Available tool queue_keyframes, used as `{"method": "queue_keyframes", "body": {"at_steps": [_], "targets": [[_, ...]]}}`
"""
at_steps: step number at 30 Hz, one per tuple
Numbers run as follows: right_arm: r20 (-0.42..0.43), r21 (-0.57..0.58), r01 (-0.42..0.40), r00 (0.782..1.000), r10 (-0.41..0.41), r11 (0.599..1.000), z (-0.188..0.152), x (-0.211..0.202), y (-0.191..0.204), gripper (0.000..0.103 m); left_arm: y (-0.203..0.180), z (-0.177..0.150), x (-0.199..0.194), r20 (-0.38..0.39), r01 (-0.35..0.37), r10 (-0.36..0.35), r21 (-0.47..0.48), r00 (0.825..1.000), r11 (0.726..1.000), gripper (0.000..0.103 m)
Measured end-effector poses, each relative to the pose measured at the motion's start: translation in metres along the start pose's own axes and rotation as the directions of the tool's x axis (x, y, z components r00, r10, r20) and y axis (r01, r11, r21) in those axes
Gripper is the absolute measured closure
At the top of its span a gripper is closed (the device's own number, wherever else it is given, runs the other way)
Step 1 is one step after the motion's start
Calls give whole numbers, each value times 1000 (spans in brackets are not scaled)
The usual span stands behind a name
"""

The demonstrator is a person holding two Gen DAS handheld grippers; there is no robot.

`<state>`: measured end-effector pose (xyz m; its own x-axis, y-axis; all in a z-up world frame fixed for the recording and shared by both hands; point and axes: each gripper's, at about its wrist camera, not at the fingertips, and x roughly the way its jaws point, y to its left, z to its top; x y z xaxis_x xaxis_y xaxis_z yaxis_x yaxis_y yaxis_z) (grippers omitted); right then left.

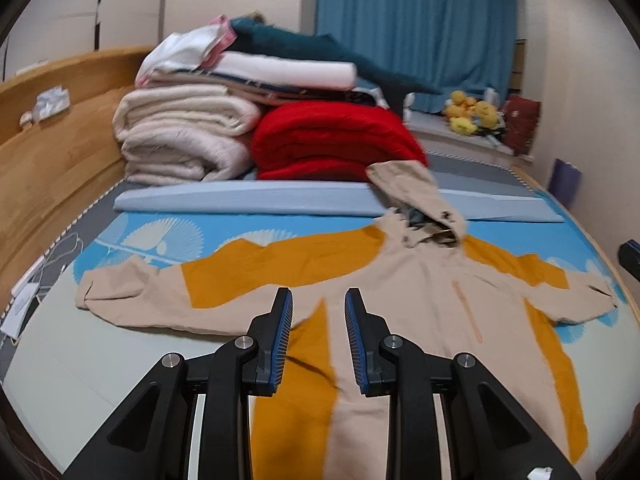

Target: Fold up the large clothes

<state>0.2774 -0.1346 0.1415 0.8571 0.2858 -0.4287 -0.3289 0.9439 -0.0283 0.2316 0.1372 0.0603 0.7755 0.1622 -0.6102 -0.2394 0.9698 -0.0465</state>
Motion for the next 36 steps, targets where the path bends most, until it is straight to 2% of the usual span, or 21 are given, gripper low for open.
{"method": "queue_keyframes", "body": {"at_steps": [1, 3, 5, 9, 11, 13, 14, 18, 21, 23, 25, 29, 30, 32, 34, 36], "targets": [[-26, 4, -28, 999, 28, 1000, 3, 13, 0, 43, 9, -2, 9, -14, -15, 15, -9, 1000, 1000, 79], [-50, 21, -49, 997, 50, 999, 4, 36, -4, 31, 31, -8, 32, -56, -36, 34, -36, 998, 999, 79], [-49, 48, -45, 998, 47, 998, -2, 47, -8, 31, 50, -14, 52, -83, -68, 64, -45, 994, 997, 79], [-138, 125, -58, 988, 76, 990, -10, 77, -21, 32, 99, -24, 93, -153, -125, 103, -137, 983, 983, 79], [-147, 131, -36, 988, 55, 991, -12, 86, -25, 43, 125, -28, 106, -163, -156, 129, -166, 978, 974, 79], [-166, 120, -22, 985, 42, 993, -16, 98, -28, 82, 152, -34, 119, -180, -182, 146, -208, 973, 961, 79], [-177, 121, -15, 983, 37, 993, -17, 104, -30, 89, 167, -37, 126, -196, -205, 161, -230, 967, 951, 79], [-192, 126, -13, 981, 37, 992, -21, 120, -38, 90, 224, -50, 144, -233, -266, 196, -323, 952, 908, 79], [-232, 128, -14, 972, 43, 992, -26, 133, -42, 85, 260, -55, 156, -251, -307, 226, -358, 941, 882, 79], [-261, 139, -18, 964, 54, 990, -30, 142, -44, 71, 284, -59, 162, -258, -323, 237, -378, 937, 867, 78], [-274, 141, -12, 960, 51, 990, -34, 147, -45, 52, 308, -63, 168, -268, -333, 235, -420, 934, 844, 77], [-294, 103, -10, 955, 40, 995, -43, 153, -43, 50, 359, -74, 180, -277, -342, 221, -540, 935, 769, 73], [-296, 90, -11, 954, 37, 996, -46, 154, -43, 51, 364, -76, 182, -278, -342, 217, -556, 936, 758, 72], [-297, 67, -8, 954, 28, 998, -49, 155, -42, 58, 382, -83, 188, -285, -338, 201, -600, 937, 725, 69], [-306, 55, -14, 951, 30, 998, -52, 158, -41, 91, 398, -91, 194, -299, -344, 188, -643, 935, 684, 68], [-342, 55, -33, 939, 49, 998, -57, 166, -42, 93, 410, -97, 195, -298, -337, 174, -687, 939, 644, 66]]}}
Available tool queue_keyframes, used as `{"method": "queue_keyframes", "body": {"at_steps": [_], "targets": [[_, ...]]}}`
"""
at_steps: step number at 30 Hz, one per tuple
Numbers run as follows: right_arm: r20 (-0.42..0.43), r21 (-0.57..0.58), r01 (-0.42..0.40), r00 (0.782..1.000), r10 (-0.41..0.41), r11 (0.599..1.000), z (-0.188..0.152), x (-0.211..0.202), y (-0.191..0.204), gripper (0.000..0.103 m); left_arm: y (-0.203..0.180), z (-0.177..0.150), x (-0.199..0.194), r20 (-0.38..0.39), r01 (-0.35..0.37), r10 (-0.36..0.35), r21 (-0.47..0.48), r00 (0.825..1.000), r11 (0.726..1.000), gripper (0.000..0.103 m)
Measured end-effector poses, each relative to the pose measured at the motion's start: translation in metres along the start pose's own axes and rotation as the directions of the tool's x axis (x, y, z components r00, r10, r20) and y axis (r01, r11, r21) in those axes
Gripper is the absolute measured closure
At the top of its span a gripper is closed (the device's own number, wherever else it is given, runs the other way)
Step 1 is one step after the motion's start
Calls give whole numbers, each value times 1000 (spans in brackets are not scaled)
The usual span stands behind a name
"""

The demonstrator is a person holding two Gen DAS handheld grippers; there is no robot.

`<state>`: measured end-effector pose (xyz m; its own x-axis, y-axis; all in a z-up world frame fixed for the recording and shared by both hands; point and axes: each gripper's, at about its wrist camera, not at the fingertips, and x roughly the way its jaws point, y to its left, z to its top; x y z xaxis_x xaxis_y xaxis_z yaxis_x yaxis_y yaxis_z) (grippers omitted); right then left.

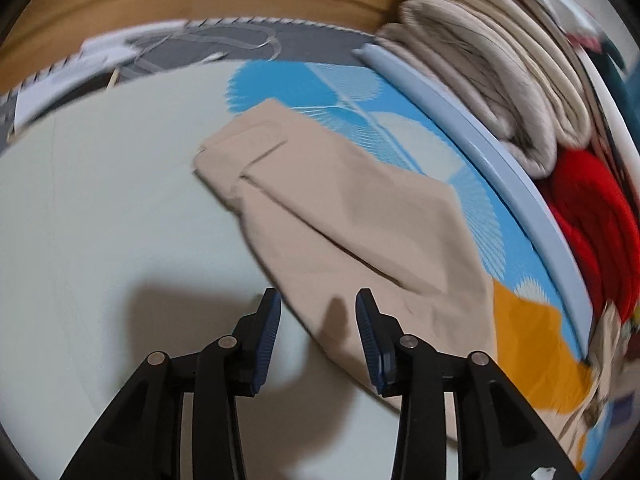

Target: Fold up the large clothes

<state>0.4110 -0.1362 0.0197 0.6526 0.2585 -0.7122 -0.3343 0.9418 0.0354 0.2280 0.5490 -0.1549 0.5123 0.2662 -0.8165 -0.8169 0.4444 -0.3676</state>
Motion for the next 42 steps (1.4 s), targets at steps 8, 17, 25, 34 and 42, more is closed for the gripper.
{"method": "queue_keyframes", "body": {"at_steps": [8, 17, 25, 34, 42], "targets": [[-142, -29, -48, 989, 44, 998, -12, 31, 5, 72, 15, 8, 14, -13, 59, -60, -66, 998, 996, 66], [-202, 43, -22, 979, 30, 999, -21, 43, -13, 79, -27, 17, -23, 93, 105, -104, -12, 990, 994, 103], [-193, 99, 15, 981, 4, 995, -17, 28, -37, 84, -213, -51, -121, 85, 348, -391, 311, 916, 884, 103], [-164, 175, 3, 986, 27, 985, -13, 7, -62, 79, -407, -283, -184, -375, 651, -546, 570, 749, 501, 102], [-144, 236, -10, 989, 45, 972, -3, 1, -81, 74, -380, -341, -195, -524, 599, -318, 550, 790, 582, 90]]}}
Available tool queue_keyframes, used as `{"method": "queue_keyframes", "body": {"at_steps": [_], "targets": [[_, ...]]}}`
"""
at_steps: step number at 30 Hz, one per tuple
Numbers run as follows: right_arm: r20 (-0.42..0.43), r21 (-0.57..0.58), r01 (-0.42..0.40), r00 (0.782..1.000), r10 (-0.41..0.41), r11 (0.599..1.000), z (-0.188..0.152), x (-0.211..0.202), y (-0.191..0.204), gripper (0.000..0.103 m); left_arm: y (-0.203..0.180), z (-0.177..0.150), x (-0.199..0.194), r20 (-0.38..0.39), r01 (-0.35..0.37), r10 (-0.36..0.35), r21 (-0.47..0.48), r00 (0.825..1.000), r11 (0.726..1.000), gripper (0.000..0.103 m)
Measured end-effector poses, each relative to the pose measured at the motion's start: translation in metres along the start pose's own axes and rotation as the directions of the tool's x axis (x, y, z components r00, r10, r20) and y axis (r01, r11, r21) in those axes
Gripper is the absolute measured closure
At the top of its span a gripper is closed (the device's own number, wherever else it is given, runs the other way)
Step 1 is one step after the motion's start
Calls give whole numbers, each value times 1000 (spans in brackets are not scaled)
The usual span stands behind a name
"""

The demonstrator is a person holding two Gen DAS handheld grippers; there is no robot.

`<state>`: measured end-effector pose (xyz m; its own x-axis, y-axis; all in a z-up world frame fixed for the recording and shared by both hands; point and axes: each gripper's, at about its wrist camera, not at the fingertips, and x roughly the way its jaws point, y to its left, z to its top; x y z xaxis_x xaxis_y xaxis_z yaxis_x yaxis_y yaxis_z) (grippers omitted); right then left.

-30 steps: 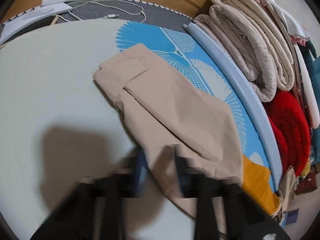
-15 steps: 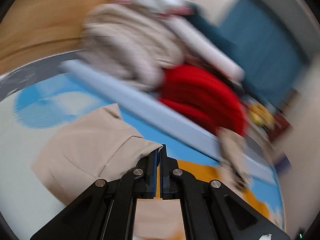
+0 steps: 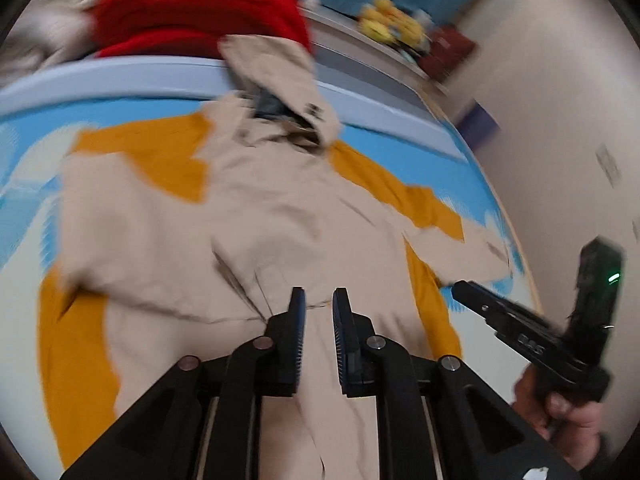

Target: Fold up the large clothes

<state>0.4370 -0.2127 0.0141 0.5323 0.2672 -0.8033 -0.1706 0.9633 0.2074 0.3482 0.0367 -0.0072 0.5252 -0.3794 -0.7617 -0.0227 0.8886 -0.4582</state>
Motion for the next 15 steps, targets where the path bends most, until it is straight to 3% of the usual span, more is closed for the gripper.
{"method": "queue_keyframes", "body": {"at_steps": [2, 5, 7, 9, 10, 12, 13, 15], "targets": [[10, 10, -10, 1000, 10, 1000, 3, -1, 1, 74, 14, -5, -32, 35, -70, 73, -79, 997, 994, 89], [26, -15, -23, 999, 24, 1000, 5, 0, 12, 74, 27, -9, -54, 100, -165, 174, -93, 980, 982, 84], [28, -30, -30, 999, 30, 999, 4, 2, 19, 74, 32, -13, -49, 137, -289, 292, -42, 947, 957, 81], [22, -53, -35, 999, 36, 998, 1, 9, 31, 74, 38, -11, -27, 71, -402, 401, -11, 913, 916, 84], [17, -68, -40, 999, 41, 997, -1, 13, 37, 74, 41, -13, -25, 52, -399, 399, -20, 915, 917, 84], [-3, -116, -53, 999, 53, 992, -7, 25, 53, 74, 46, -6, -24, 24, -327, 330, -86, 944, 941, 84], [-21, -144, -57, 998, 54, 988, -10, 33, 61, 73, 45, -4, -28, 30, -308, 312, -95, 950, 947, 82], [-47, -199, -65, 997, 56, 978, -16, 47, 75, 68, 32, 3, -36, 76, -323, 326, -47, 942, 945, 80]]}}
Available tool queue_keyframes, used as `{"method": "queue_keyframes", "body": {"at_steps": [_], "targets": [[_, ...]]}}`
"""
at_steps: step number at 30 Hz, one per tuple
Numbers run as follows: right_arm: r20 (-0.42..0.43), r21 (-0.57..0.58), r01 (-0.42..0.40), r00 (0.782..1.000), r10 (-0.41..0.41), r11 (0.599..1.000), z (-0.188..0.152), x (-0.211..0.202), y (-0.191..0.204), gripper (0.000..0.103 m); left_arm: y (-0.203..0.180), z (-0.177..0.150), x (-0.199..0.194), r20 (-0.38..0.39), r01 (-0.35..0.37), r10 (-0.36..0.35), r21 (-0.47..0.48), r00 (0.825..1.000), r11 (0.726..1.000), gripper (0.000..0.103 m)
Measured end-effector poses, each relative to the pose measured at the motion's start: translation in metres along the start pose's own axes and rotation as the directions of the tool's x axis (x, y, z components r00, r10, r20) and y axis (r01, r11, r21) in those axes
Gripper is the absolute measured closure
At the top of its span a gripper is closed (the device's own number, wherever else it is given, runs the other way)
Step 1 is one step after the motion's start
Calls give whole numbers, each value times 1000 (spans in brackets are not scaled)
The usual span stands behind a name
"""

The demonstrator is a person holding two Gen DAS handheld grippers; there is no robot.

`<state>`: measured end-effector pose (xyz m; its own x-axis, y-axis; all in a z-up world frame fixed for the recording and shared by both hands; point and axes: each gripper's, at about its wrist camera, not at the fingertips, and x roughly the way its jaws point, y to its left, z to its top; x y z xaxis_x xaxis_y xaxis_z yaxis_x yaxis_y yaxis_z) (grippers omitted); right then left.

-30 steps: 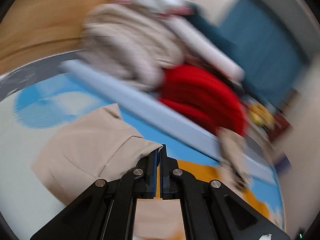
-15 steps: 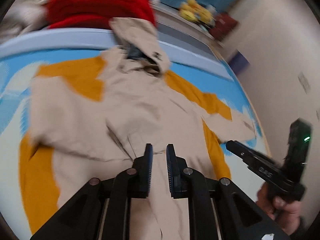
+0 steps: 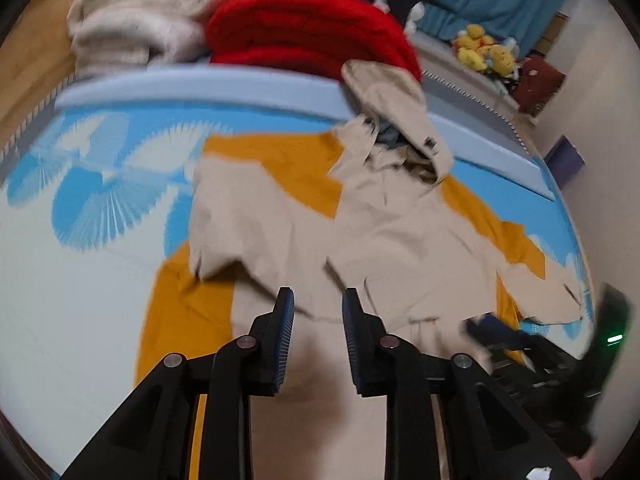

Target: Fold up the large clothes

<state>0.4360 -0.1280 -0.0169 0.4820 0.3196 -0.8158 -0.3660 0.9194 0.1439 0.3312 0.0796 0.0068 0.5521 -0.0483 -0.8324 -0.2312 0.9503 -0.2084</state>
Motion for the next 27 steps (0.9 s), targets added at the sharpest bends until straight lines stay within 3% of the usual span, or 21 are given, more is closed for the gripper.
{"method": "queue_keyframes", "body": {"at_steps": [3, 6, 9, 15, 20, 22, 23, 24, 25, 27], "targets": [[1, -101, 41, 999, -41, 994, -3, 20, 22, 47, -7, 6, -7, 30, -21, 19, 58, 999, 998, 70], [42, -236, 132, 991, -125, 963, -5, 41, 43, 40, 0, 16, -1, 11, -35, 34, 56, 999, 998, 69], [52, -323, 175, 985, -167, 930, -10, 63, 58, 39, 24, 22, 5, -9, -73, 73, -6, 997, 997, 69], [35, -423, 217, 974, -223, 880, -25, 95, 79, 39, 41, 28, 5, -21, -58, 57, -48, 998, 997, 69], [72, -560, 299, 947, -314, 772, -40, 116, 99, 41, 40, 28, 9, -33, -53, 52, -32, 998, 998, 69], [79, -569, 310, 943, -324, 762, -40, 118, 100, 67, 41, 29, 10, -39, -49, 48, -36, 998, 998, 69], [61, -561, 297, 946, -319, 773, -38, 119, 97, 71, 42, 29, 11, -39, -48, 47, -39, 998, 998, 69], [49, -549, 286, 949, -311, 785, -36, 119, 95, 91, 42, 30, 10, -38, -49, 47, -40, 998, 998, 69], [40, -542, 271, 954, -298, 795, -35, 118, 94, 97, 42, 30, 10, -37, -51, 49, -39, 998, 998, 69], [42, -524, 252, 962, -271, 813, -30, 108, 91, 98, 41, 30, 10, -37, -52, 50, -36, 998, 998, 69]]}}
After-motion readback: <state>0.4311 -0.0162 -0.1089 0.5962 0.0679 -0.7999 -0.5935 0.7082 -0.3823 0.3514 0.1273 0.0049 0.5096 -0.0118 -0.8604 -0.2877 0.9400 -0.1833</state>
